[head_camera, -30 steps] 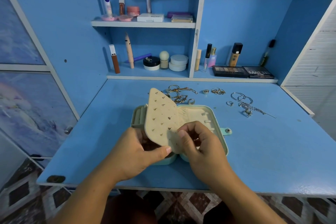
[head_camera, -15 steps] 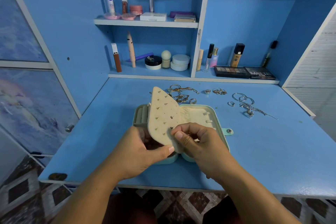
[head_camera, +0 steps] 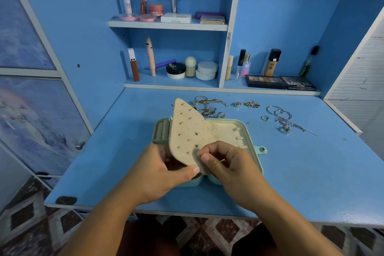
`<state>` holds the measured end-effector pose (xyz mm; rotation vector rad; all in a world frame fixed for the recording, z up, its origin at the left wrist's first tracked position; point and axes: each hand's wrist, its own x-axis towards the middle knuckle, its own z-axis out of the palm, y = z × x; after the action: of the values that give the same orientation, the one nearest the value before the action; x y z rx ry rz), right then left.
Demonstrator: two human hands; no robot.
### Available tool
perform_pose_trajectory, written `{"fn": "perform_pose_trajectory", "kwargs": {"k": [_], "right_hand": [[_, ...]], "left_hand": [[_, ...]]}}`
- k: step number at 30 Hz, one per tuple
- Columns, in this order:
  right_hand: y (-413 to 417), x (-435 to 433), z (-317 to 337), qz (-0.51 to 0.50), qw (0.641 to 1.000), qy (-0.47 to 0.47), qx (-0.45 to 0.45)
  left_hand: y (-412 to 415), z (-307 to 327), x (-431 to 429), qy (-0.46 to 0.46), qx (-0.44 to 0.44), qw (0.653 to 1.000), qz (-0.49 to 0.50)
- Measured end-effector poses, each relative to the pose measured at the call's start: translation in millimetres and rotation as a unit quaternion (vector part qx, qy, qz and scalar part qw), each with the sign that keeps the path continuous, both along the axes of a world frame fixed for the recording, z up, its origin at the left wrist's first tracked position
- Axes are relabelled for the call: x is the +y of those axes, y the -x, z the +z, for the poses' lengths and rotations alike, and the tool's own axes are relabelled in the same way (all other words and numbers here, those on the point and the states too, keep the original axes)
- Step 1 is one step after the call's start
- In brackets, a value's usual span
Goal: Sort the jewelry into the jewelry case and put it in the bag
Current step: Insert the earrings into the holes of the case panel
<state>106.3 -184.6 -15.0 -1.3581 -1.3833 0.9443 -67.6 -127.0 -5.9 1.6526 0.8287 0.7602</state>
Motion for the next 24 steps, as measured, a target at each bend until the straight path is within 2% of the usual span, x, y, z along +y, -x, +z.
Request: {"fn": "perform_pose_trajectory", "kwargs": {"k": [6, 15, 24], "right_hand": [[0, -2, -5, -0.031, 0.996, -0.047, -0.073], [2, -3, -7, -0.053, 0.985, -0.106, -0.129], [-5, 10, 6, 0.013, 0.920, -0.200, -0.336]], "left_hand": [[0, 0, 0, -0.008, 0.018, 1.000, 0.003], [2, 0, 0, -0.003, 0.019, 1.000, 0.005], [1, 0, -1, -0.004, 0.026, 1.000, 0.015]]}}
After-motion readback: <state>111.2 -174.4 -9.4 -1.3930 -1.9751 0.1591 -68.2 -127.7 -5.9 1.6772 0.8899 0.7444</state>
